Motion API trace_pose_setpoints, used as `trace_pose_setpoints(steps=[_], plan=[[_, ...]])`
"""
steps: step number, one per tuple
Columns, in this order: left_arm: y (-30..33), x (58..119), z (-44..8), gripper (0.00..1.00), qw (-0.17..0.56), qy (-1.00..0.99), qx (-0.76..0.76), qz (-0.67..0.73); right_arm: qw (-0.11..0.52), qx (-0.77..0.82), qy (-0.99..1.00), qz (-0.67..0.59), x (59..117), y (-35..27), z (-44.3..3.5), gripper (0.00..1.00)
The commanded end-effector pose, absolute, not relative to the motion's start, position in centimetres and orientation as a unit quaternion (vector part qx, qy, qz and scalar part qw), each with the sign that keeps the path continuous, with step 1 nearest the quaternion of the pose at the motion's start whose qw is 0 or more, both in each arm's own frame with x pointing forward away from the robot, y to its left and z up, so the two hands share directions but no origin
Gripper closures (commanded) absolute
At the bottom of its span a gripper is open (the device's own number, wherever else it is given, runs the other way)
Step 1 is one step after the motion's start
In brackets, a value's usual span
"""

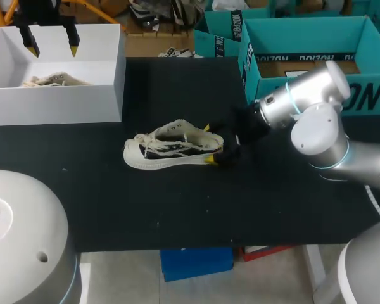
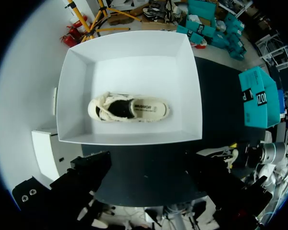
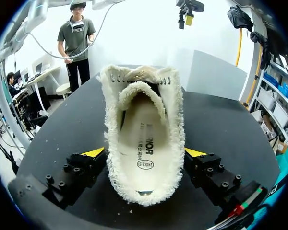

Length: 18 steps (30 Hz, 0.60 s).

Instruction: Take the shoe out of the shoebox, open the shoe tongue, remove and reinsert the insole, then place the shoe into the shoebox

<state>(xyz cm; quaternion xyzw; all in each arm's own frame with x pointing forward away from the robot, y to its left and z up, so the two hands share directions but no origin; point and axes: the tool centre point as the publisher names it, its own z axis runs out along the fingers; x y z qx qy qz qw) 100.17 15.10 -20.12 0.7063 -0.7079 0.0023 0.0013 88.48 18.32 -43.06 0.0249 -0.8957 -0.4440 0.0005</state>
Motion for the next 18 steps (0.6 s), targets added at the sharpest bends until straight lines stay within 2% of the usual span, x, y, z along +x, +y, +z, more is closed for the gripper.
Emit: trace_pose_setpoints(steps=[1, 11, 12, 18], plan=[[15.05, 100.10, -20.04, 0.00, 0.001, -0.708, 0.707, 0.001, 0.001, 0.023, -0.894, -0.447, 88.60, 18.79, -43.67, 0.00], [15.05, 100.10, -20.04, 0.00, 0.001, -0.708, 0.707, 0.001, 0.011, 0.014, -0.898, -0.439, 88.49, 19.14, -44.35, 0.00], [15.05, 100.10, -20.04, 0.00, 0.001, -0.708, 0.707, 0.001, 0.011, 0.006, -0.896, -0.444, 88.41, 19.05, -44.49, 1.00], [15.05, 100.10, -20.04, 0.00, 0.001, -0.708, 0.707, 0.001, 0.011, 0.006, -0.896, -0.444, 88.41, 19.05, -44.49, 1.00]])
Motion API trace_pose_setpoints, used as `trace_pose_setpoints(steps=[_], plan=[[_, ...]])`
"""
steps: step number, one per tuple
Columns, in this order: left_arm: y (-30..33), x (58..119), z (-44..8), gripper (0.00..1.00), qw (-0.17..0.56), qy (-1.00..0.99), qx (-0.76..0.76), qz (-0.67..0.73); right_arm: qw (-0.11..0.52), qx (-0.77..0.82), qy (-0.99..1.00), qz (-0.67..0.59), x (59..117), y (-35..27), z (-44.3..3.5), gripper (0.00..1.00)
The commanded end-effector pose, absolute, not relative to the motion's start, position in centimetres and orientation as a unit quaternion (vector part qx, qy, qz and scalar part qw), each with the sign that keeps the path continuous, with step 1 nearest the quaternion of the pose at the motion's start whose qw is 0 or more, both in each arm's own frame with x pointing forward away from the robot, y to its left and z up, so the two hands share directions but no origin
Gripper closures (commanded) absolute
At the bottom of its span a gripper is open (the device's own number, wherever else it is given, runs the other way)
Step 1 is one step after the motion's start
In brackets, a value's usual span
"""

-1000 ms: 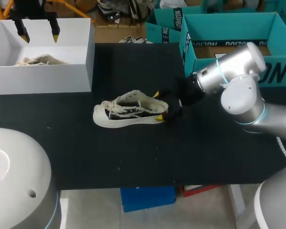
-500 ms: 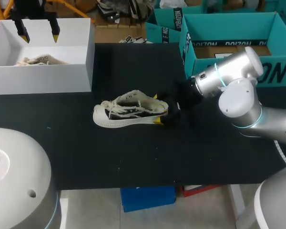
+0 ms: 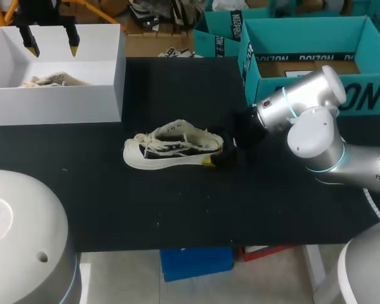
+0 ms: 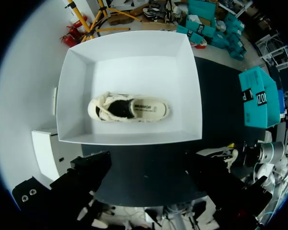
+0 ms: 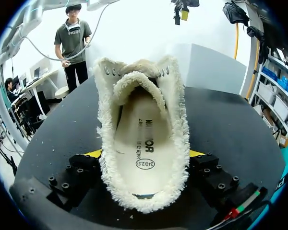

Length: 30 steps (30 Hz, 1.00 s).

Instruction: Take the shoe out of the shoebox, open the shoe tongue, remove and reinsert the insole, then place the shoe into the shoebox

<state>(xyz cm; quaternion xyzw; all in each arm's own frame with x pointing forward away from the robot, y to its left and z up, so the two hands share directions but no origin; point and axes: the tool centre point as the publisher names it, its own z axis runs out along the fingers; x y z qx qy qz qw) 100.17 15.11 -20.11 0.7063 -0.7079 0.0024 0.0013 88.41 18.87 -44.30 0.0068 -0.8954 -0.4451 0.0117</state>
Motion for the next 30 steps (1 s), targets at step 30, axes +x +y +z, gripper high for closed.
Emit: trace_pose_setpoints(steps=[30], plan=[[-3.2, 87.1, -21.1, 0.00, -0.027, -0.643, 0.765, 0.003, 0.011, 0.006, -0.896, -0.444, 88.4, 19.1, -44.5, 1.00]])
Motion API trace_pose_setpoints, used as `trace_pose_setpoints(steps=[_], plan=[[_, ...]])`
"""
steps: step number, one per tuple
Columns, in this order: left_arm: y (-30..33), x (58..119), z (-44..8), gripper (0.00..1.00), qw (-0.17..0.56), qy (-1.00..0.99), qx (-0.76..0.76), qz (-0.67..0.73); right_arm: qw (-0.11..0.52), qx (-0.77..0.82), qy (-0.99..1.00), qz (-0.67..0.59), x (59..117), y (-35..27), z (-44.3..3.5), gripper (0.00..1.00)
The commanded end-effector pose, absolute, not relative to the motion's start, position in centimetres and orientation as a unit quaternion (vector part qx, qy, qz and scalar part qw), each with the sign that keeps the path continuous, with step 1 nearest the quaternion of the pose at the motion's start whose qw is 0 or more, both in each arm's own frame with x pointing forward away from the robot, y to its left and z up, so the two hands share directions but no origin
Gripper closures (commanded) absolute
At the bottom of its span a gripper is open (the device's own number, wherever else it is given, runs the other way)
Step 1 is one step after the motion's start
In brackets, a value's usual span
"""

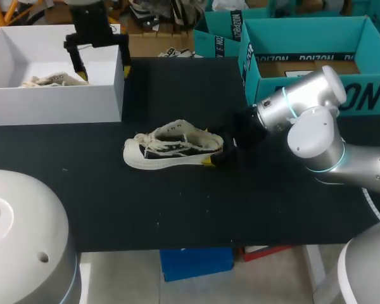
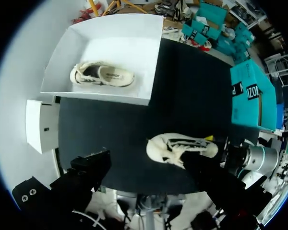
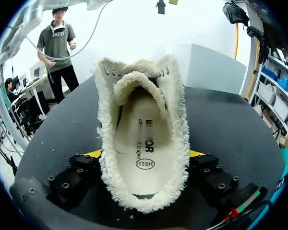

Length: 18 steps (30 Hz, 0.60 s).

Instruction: Take the shoe out of the shoebox, open the shoe tongue, remove and reinsert the insole, then place the shoe into the shoebox

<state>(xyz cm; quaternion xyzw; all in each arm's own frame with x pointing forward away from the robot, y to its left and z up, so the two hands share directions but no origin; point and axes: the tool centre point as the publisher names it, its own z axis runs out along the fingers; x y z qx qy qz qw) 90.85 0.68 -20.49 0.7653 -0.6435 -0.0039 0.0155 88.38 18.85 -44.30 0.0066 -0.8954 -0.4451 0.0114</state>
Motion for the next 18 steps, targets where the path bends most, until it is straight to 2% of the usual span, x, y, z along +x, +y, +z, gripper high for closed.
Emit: trace_pose_setpoints(steps=[1, 9, 18], plan=[[-4.1, 86.5, -21.3, 0.00, -0.029, -0.643, 0.765, -0.004, 0.011, 0.006, -0.896, -0.444, 88.4, 19.1, -44.5, 1.00], [-8.8, 84.6, -23.1, 0.00, -0.052, -0.658, 0.751, -0.016, 0.011, 0.006, -0.896, -0.444, 88.4, 19.1, -44.5, 1.00], [-11.3, 84.0, -27.1, 0.00, -0.066, -0.696, 0.715, -0.030, 0.011, 0.006, -0.896, -0.444, 88.4, 19.1, -44.5, 1.00]])
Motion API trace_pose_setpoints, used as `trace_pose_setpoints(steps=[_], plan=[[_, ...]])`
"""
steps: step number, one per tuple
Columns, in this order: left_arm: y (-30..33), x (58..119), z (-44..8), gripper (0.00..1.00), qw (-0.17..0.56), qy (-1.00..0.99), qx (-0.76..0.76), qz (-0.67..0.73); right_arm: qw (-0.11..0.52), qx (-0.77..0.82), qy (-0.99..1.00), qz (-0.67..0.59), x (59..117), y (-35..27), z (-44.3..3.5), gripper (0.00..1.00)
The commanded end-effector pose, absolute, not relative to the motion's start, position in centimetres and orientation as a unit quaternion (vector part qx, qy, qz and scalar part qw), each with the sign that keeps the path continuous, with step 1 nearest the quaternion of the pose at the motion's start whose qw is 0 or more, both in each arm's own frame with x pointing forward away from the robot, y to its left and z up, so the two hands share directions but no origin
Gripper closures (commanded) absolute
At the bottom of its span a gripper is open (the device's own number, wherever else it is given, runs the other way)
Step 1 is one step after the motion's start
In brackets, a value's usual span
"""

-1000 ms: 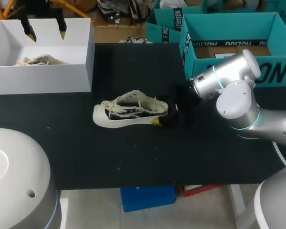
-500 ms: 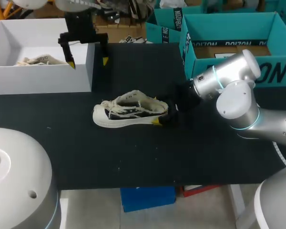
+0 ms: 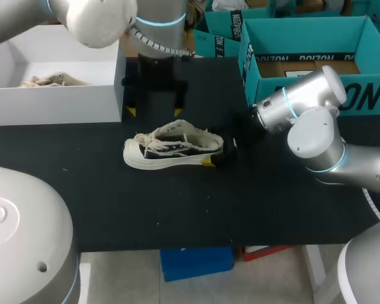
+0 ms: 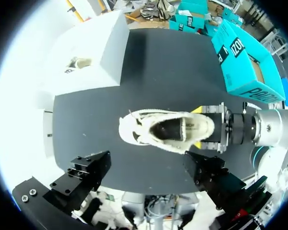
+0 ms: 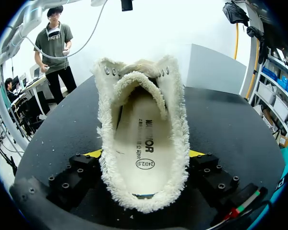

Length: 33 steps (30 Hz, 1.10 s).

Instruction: Take the shoe out of the shoebox, open the shoe tongue, remove and reinsert the insole, then place the shoe into the shoebox

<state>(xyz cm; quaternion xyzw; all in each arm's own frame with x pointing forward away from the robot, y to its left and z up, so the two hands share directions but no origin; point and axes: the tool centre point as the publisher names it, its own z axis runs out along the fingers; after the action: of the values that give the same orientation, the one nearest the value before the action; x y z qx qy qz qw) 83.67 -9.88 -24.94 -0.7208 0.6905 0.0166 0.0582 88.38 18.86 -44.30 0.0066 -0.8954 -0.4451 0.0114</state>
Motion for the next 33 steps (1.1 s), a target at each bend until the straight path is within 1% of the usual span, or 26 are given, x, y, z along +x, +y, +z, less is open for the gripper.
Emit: trace_pose_setpoints(steps=[1, 15, 27, 28, 29, 33], plan=[[-11.6, 84.0, -27.6, 0.00, 0.064, 0.700, -0.711, 0.035, 0.011, 0.006, -0.896, -0.444, 88.4, 19.1, -44.5, 1.00], [-15.4, 84.9, -33.1, 0.00, 0.105, 0.725, -0.677, 0.072, 0.011, 0.006, -0.896, -0.444, 88.4, 19.1, -44.5, 1.00], [-16.3, 86.1, -36.0, 0.00, 0.128, 0.719, -0.675, 0.103, 0.011, 0.006, -0.896, -0.444, 88.4, 19.1, -44.5, 1.00], [-16.2, 86.3, -36.2, 0.08, 0.133, 0.718, -0.675, 0.106, 0.011, 0.006, -0.896, -0.444, 88.4, 19.1, -44.5, 1.00], [-16.2, 86.3, -36.3, 0.10, 0.132, 0.717, -0.676, 0.107, 0.011, 0.006, -0.896, -0.444, 88.4, 19.1, -44.5, 1.00], [-15.8, 86.8, -36.9, 0.05, 0.140, 0.715, -0.675, 0.119, 0.011, 0.006, -0.896, -0.444, 88.4, 19.1, -44.5, 1.00]])
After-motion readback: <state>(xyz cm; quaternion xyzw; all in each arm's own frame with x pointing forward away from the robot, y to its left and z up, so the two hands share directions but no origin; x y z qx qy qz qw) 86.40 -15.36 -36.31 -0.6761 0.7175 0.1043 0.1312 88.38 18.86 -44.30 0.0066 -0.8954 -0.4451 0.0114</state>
